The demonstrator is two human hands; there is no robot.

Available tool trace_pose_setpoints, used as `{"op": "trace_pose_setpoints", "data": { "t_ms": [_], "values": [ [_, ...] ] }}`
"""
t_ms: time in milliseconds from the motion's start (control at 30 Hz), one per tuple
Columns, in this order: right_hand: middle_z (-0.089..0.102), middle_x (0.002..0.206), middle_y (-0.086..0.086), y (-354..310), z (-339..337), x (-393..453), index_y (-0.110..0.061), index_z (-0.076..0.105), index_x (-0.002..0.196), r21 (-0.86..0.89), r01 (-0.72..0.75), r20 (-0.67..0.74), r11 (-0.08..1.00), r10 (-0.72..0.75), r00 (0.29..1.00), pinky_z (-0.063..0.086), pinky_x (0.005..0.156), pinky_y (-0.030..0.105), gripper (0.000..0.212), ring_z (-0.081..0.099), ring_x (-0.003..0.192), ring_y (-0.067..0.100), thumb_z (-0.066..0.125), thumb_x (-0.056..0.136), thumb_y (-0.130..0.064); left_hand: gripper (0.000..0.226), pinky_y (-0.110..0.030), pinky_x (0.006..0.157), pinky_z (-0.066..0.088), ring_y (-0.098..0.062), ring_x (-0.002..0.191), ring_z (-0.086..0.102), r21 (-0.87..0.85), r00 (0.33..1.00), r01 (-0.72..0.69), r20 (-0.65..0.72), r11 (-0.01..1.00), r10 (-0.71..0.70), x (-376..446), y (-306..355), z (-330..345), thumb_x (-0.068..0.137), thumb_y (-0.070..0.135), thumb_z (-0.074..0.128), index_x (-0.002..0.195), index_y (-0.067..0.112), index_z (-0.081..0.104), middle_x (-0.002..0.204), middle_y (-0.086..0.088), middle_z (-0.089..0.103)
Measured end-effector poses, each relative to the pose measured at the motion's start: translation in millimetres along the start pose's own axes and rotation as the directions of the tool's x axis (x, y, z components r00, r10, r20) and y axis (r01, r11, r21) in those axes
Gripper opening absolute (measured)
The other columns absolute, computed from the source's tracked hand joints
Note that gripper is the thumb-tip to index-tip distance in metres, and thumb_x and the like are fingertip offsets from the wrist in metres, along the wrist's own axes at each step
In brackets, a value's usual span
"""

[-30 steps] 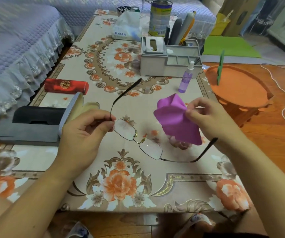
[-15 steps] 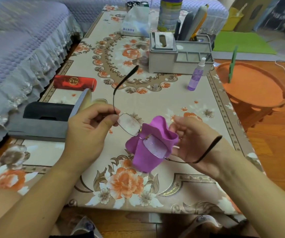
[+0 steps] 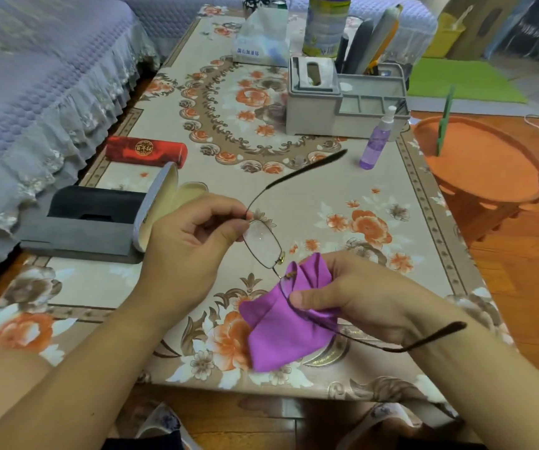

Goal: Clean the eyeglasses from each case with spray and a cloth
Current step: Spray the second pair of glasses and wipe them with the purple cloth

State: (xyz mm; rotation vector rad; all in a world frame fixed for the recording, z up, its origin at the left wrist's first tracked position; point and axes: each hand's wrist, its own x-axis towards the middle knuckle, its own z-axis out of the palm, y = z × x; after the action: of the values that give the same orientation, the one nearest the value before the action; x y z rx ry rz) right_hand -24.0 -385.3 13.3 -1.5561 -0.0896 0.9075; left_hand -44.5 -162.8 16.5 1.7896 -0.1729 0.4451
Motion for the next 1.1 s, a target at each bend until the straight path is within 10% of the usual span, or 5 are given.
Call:
{"op": "trace_pose_setpoints", "data": {
  "t_ms": [233,533,700,900,1100],
  "values": [
    [0.070,0.088,0.018,-3.5,4.5,0.1,0.003,0.073,0.090,0.118,0.016,-0.072,0.993,-0.008,0.997,0.053,0.088,0.035,0.022,0.065,0.088,0.029,0.070,0.081,-0.018,0.030,-0.016,0.073,0.052,-0.008,0.071,0.066,-0.030,0.998,0.055,-0.004,0.998,-0.055,3.2,-1.6,-3.9,0.088,-0.008,0.067,0.090,0.021,0.071,0.084,-0.001,0.071],
    [0.064,0.113,0.026,-8.5,-9.6,-7.0,0.017,0.058,0.117,0.320,-0.157,0.215,0.934,0.089,0.972,0.051,0.102,0.044,0.037,0.062,0.107,0.035,0.060,0.083,0.004,0.029,-0.018,0.073,0.053,-0.009,0.071,0.066,-0.050,0.998,0.062,-0.015,0.997,-0.063,5.2,-6.4,-5.3,0.088,-0.006,0.068,0.089,0.022,0.071,0.079,0.002,0.071],
    [0.068,0.091,0.021,-2.1,0.1,-2.7,0.007,0.065,0.097,0.294,-0.085,0.089,0.952,0.062,0.994,0.058,0.084,0.037,0.023,0.068,0.085,0.031,0.066,0.074,0.006,0.029,-0.018,0.073,0.053,-0.008,0.070,0.066,-0.055,0.998,0.069,0.011,0.996,-0.069,2.6,-5.5,0.2,0.088,-0.007,0.067,0.090,0.021,0.070,0.078,0.011,0.072],
    [0.058,0.103,0.037,-3.2,7.5,-3.5,0.015,0.060,0.111,0.241,-0.056,-0.003,0.969,0.058,0.998,0.051,0.098,0.056,0.032,0.062,0.097,0.044,0.070,0.082,0.005,0.028,-0.020,0.075,0.054,-0.010,0.071,0.066,-0.062,0.996,0.084,0.027,0.995,-0.082,-0.1,-5.2,2.1,0.089,-0.007,0.067,0.091,0.020,0.071,0.081,0.004,0.073],
    [0.067,0.093,0.032,-6.3,14.5,-5.2,0.009,0.063,0.102,0.251,-0.078,-0.072,0.965,0.099,0.992,0.063,0.072,0.036,0.011,0.074,0.073,0.030,0.062,0.091,0.009,0.025,-0.018,0.075,0.053,-0.009,0.074,0.067,-0.046,0.996,0.088,0.002,0.995,-0.088,-3.7,-5.3,5.7,0.090,-0.004,0.067,0.093,0.021,0.071,0.080,0.008,0.072]
  ]
}}
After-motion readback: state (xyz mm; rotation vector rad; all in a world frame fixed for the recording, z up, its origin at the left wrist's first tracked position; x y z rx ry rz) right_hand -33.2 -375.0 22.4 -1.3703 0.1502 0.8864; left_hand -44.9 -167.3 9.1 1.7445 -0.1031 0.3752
